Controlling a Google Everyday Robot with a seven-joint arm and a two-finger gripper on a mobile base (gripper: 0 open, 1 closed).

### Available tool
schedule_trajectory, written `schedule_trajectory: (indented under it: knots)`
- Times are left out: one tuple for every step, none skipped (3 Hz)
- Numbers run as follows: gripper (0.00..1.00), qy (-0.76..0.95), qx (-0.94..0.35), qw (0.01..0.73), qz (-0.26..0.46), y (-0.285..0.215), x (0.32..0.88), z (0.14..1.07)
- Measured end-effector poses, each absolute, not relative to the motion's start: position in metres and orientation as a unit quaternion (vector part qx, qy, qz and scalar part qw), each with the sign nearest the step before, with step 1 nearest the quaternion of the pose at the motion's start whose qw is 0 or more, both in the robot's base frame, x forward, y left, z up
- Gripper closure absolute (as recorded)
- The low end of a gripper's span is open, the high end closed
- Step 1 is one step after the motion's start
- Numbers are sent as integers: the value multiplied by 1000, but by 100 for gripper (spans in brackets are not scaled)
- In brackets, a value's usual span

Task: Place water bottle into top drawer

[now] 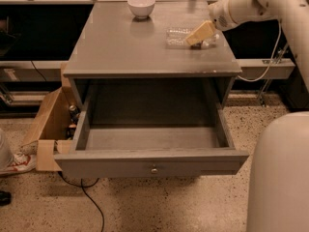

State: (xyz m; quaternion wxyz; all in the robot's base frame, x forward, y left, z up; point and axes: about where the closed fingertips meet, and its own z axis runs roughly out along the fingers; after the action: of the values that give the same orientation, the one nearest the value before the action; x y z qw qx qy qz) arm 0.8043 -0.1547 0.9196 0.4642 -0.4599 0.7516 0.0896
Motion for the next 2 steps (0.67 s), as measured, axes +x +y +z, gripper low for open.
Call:
schedule_trajectory:
  knots:
    - [0,763,-453,457,69,-152,818,911]
    - [0,774,-451,441,57,-148,827,899]
